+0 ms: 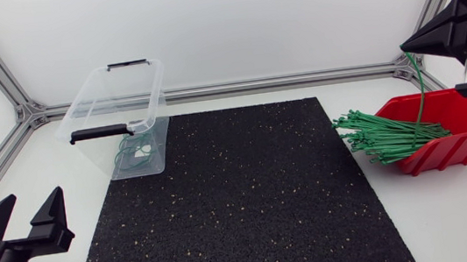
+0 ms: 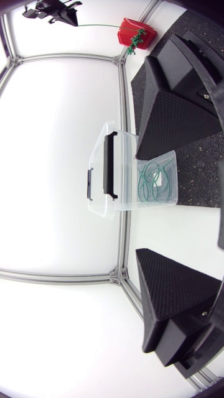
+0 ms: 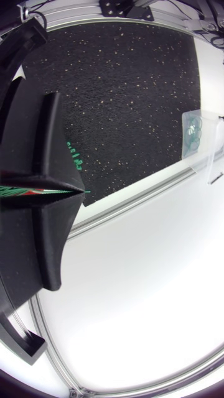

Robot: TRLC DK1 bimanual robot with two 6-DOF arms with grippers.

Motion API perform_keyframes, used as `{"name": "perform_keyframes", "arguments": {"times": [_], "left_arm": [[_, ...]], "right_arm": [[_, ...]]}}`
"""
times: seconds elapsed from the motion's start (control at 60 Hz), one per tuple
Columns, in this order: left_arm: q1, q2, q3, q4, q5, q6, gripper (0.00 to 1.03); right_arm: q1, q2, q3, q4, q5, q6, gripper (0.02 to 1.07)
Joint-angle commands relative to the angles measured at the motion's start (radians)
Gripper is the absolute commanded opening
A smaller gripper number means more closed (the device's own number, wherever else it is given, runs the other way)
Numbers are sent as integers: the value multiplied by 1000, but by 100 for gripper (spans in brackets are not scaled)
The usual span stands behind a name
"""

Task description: Take a green cable tie from the red box, thread the tail through the head to close it, then place it in the transparent bin on the left.

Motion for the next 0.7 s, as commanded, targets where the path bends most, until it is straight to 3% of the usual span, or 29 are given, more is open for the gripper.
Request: {"name": "perform_keyframes", "arguments": {"times": [0.0, 0.433, 0.683], "left_arm": [[3, -8, -39, -17, -9, -13, 99], [1, -8, -39, -17, -8, -13, 99], [0, -8, -39, -17, -8, -13, 99]], "right_arm": [[8, -28, 71, -30, -16, 79, 8], [158, -83, 234, -99, -22, 387, 8], [371, -91, 140, 45, 121, 625, 8]]}}
